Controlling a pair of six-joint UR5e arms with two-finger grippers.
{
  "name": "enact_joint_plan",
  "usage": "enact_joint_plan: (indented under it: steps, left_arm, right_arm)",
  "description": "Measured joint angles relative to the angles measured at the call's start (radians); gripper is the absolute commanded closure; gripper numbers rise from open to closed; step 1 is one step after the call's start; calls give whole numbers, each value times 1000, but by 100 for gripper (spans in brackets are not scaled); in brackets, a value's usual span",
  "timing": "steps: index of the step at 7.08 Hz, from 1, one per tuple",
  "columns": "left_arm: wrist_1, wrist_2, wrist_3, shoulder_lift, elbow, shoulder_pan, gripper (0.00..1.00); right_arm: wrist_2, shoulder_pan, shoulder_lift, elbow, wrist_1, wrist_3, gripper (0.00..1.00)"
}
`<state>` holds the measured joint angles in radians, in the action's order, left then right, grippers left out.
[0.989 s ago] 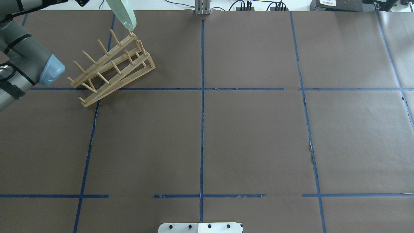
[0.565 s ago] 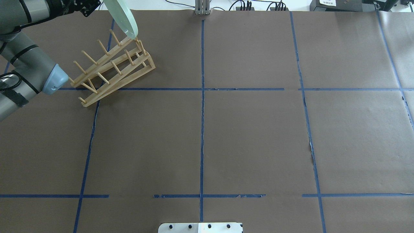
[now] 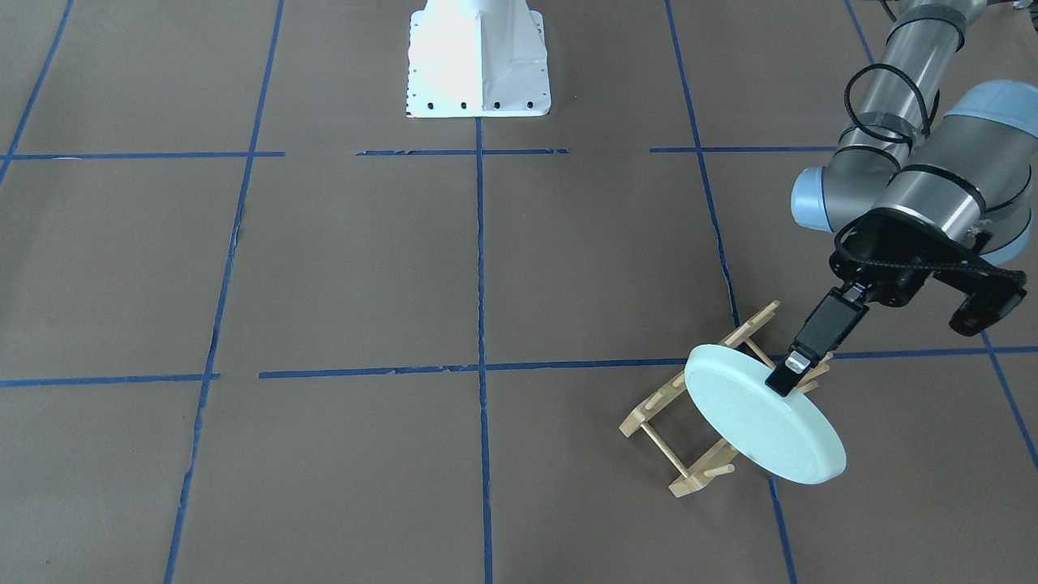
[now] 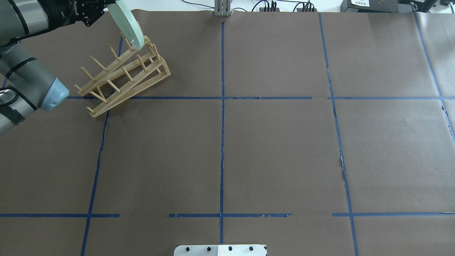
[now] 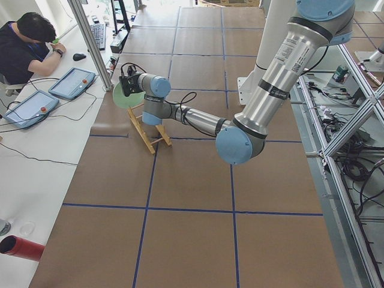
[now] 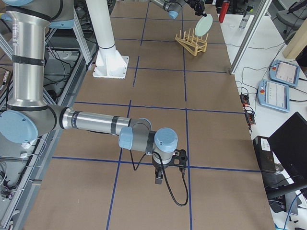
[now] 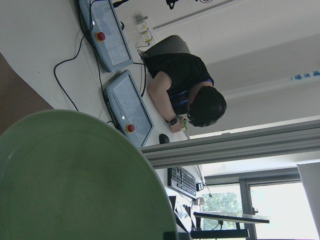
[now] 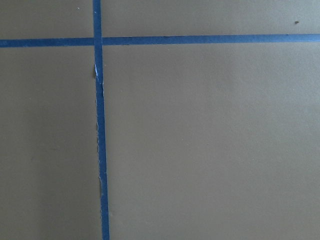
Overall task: Place plate on rack
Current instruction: 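Lower the upright plate into the rack slots with the left gripper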
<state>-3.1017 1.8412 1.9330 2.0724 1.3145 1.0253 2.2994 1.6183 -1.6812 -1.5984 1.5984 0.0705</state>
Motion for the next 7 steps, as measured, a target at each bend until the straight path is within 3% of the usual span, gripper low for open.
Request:
enact_joint_plan:
  steps: [4, 5, 6, 7]
  left_arm:
    - [6, -4, -15, -6, -3, -55, 100]
    - [6, -4, -21, -11, -4, -60, 70]
    - [7, -5, -31, -21, -5, -64, 12]
    - [8, -6, -37, -29, -5, -67, 0]
  right_arm:
    - [0, -1, 0, 0, 0, 0, 0]
    - [0, -1, 0, 0, 0, 0, 0]
    - [0, -1, 0, 0, 0, 0, 0]
    - [0, -1, 0, 0, 0, 0, 0]
